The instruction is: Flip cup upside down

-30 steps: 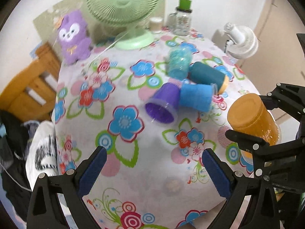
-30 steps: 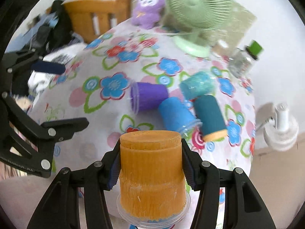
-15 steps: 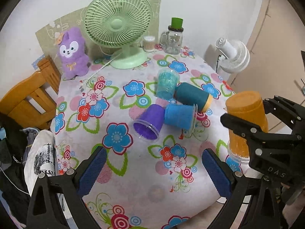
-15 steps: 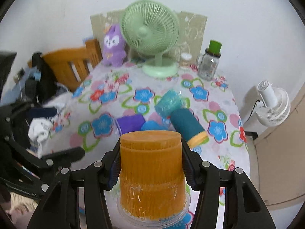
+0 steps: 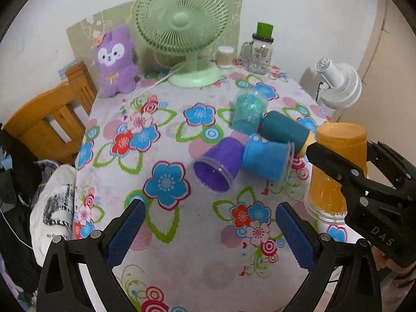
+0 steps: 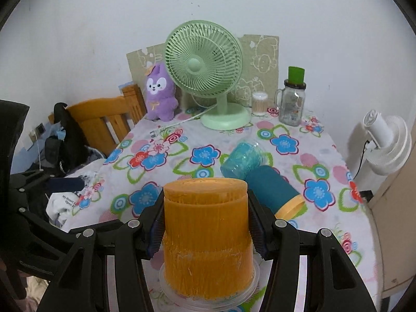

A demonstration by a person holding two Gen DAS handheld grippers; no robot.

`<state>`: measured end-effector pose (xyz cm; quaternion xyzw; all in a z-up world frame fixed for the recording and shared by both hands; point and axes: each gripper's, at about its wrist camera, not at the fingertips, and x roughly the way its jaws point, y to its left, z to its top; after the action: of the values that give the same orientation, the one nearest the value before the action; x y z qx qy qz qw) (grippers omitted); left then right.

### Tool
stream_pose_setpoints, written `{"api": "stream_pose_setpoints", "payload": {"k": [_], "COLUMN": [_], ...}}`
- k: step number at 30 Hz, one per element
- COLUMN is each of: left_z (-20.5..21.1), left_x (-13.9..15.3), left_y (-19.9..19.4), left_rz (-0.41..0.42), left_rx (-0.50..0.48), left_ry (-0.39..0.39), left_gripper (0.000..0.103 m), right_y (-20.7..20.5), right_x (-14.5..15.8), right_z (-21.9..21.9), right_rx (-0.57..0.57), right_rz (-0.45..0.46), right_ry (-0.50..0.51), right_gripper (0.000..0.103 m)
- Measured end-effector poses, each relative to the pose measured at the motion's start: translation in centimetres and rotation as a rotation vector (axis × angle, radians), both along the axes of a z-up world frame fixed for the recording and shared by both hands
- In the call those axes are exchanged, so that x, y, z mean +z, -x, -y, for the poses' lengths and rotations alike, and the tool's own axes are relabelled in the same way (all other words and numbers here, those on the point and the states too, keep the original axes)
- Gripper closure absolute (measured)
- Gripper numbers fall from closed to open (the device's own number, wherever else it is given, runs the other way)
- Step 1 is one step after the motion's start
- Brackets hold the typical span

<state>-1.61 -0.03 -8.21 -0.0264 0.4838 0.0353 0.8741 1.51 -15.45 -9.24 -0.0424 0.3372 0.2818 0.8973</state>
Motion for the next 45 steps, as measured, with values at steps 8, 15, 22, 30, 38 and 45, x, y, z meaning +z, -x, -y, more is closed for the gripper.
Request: {"api": "stream_pose_setpoints", "payload": {"k": [8,15,22,30,38,45], "left_z": [-0.6,-1.4,-2.1,-2.3,-1.9,-0.8], "left_x": [-3.7,-4.9,-6.3,-6.2,-5.1,-1.6], "left_y": [0.0,0.1,0.4,1.1,1.7,2.0], "left_rz": [-0.045,-0.012,-0.014,-0.024,-0.064,-0.077], "left_rx": [0.103,0.151,0.182,0.18,0.17,0.136], "left_ry": [-0.102,-0.075,-0.05,-0.024,0.016,0.036], "left_gripper": [0.002,0.002,0.002,0.002,0.002,0.002], "right_y": [-0.3,-0.2,0.2,0.7,0.8,0.5], "right_x": [-5.0,-7.9,-9.2,-8.2,-5.9,-2.3], "right_z": [-0.2,-1.5,-2.7,-2.3,-0.9,-0.1], "right_rx": [-0.05,-0.006,0.021,-0.008,-0.053,-0.107], "right_rz": [0.009,0.039,0.059,0.025,-0.036,-0.147], "right_ry": [0.009,0.024,0.06,0.058,0.042,0.111], "right_gripper": [0.044,0.044,0.044,0.025,0.02,0.014]}}
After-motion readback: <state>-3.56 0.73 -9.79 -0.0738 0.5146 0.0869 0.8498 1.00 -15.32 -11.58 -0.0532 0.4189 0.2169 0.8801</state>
